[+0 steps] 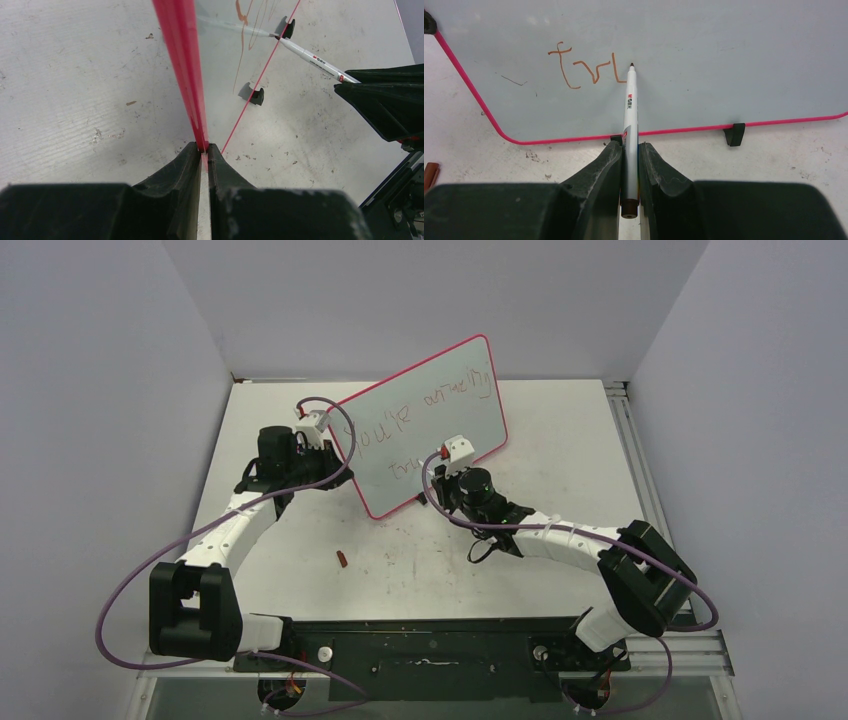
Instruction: Write a sentence on the whiteboard
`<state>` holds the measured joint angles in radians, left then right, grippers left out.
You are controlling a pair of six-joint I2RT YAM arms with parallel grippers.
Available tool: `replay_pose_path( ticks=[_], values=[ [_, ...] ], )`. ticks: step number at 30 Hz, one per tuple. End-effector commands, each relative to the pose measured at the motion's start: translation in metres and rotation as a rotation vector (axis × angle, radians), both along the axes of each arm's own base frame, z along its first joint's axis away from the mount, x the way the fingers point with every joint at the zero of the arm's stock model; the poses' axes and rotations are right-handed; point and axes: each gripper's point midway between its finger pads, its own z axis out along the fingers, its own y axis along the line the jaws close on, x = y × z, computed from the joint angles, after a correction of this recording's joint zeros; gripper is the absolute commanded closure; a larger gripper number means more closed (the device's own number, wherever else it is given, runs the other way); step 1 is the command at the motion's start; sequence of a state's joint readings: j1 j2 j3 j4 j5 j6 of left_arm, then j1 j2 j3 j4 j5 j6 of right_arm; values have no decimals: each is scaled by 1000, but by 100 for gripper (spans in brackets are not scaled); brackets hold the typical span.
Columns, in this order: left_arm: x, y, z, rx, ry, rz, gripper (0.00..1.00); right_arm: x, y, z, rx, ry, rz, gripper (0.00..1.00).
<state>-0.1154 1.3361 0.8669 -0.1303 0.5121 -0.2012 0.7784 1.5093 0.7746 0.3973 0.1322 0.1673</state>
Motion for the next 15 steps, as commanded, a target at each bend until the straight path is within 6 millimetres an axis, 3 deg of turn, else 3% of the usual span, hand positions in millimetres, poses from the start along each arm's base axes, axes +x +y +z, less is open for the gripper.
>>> replay_pose_path(
  ticks=[1,7,15],
  values=[
    [4,-10,30,-26,-75,-39,93,21,8,48,91,-114,-28,95],
    [4,-10,29,-26,-74,-40,93,22,10,49,91,-117,-28,95],
    [4,-10,30,-27,-74,-39,93,18,5,32,69,-84,-30,95]
  ],
)
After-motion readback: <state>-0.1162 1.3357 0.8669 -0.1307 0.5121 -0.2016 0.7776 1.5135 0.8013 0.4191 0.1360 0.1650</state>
